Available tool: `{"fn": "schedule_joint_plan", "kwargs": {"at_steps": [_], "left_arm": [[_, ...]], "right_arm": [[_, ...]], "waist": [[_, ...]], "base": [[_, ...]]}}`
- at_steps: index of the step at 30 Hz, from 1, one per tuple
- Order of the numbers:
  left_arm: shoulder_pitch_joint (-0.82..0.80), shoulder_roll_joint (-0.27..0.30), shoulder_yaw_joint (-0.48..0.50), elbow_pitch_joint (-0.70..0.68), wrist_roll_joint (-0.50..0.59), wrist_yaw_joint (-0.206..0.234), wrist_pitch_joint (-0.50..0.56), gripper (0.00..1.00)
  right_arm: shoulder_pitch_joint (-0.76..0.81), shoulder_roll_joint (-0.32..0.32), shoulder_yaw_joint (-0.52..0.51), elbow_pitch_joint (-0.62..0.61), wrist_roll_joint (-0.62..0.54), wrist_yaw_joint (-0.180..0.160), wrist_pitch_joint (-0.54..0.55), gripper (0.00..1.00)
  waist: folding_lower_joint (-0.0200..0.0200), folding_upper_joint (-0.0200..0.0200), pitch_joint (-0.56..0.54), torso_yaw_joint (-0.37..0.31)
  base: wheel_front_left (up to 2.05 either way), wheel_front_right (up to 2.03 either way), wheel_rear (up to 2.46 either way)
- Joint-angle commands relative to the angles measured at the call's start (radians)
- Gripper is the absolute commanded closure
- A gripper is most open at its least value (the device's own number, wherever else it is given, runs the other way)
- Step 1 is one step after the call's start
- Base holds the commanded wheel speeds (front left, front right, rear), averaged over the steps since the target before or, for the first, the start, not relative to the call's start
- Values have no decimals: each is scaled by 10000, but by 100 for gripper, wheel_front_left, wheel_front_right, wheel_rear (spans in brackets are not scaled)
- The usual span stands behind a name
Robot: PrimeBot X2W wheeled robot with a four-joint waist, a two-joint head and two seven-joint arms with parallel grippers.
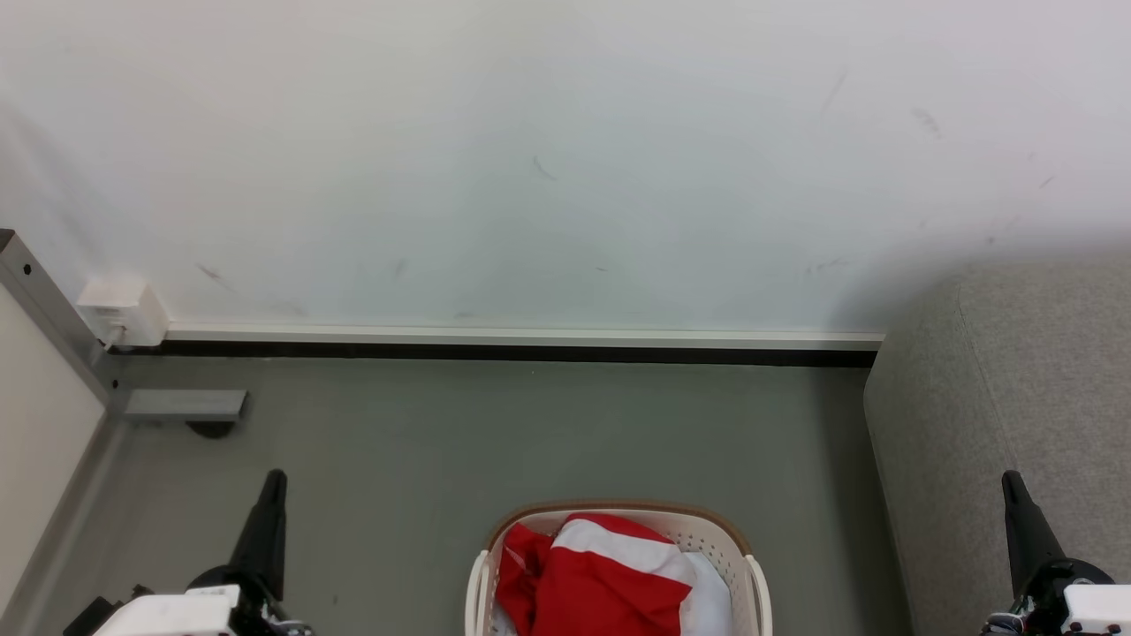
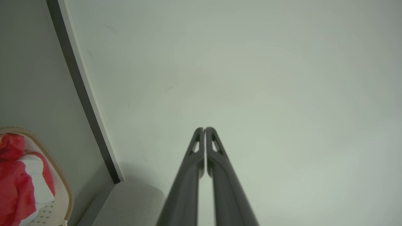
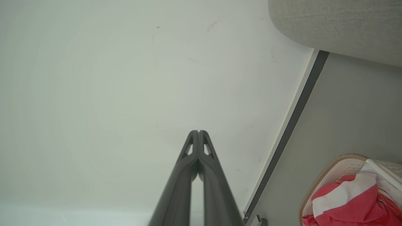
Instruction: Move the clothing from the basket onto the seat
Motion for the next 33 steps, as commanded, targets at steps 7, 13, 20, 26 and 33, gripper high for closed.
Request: {"fn": "schedule_joint_plan", "kwargs": {"at_steps": [7,13,20,26,33], "left_arm": [[-83,30,14,-7,-140,11,34,100],[-83,30,14,-7,-141,11,34,100],[-83,30,14,-7,-141,11,34,100],[-83,30,14,-7,-141,12,33,100],[-83,30,14,-7,-141,12,33,100]], "right_arm": [[-132,-74,-41,-57,22,-21,26,100],[-132,-74,-41,-57,22,-21,26,100],[-132,-74,-41,-57,22,-21,25,100],[-132,-75,-41,-57,22,-21,25,100],[-132,-75,-41,-57,22,-21,25,100]], "waist": [[0,0,0,0],[0,0,0,0],[0,0,0,0],[0,0,0,0],[0,0,0,0]], "base": [[0,0,0],[0,0,0],[0,0,0],[0,0,0],[0,0,0]]}}
